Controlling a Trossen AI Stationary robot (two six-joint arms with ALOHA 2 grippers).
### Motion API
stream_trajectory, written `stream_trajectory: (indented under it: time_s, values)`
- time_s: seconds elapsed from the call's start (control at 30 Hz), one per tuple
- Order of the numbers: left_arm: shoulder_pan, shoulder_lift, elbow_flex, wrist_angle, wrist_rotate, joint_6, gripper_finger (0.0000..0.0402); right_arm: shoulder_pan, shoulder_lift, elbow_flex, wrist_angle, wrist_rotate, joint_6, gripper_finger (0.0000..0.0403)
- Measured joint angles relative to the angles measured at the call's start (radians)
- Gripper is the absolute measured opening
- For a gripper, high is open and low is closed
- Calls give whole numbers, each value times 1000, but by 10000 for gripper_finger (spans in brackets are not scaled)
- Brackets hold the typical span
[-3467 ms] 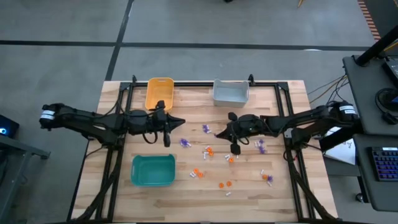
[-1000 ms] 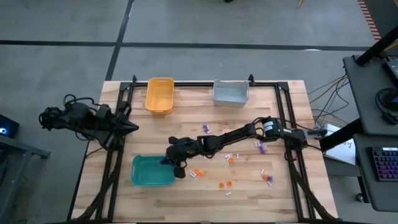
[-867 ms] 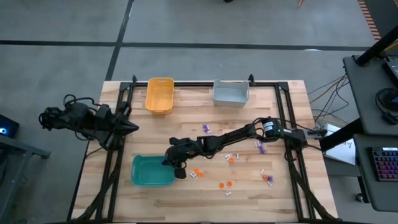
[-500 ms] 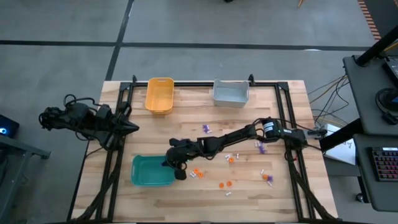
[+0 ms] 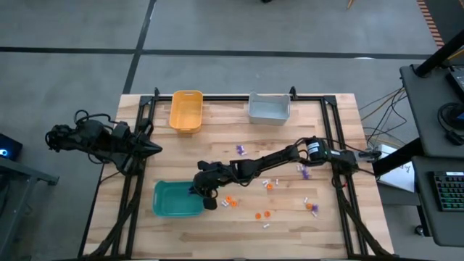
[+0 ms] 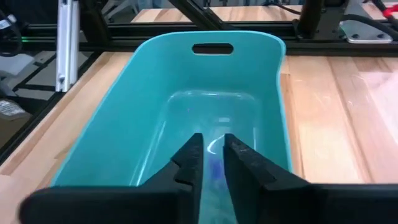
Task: Sort Halloween decoration
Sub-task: Put the blue spider toy into the green bin, then put the white bone toy into the orange bin
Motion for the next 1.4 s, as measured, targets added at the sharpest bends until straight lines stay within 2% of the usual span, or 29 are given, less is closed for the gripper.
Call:
stream_trajectory:
  time_s: [0.2,0.33,0.43,0.67,0.8,0.93,1.1,1.4]
  values:
    - [0,0,0,-1,0,0,0,0,-4,0,-2,3,3,100]
    - [0,7,0,-16,0,3,0,0,-31,-1,-20,2,4,109]
    - [0,23,0,-24,0,3,0,0,-76,-1,-106,1,12,105]
    - [0,111,-2,-23,-1,3,0,0,-208,-1,-486,-4,10,86]
    - [0,182,-2,-24,-1,4,0,-3,-289,-3,-760,4,-90,73]
    - [2,253,-2,-28,-5,4,0,-23,-373,-46,-913,3,-202,61]
    - [2,345,-2,-28,-11,-9,0,-74,-468,-154,-945,4,-263,53]
    - [2,483,12,-53,-11,-98,0,-141,-611,-303,-965,5,-46,54]
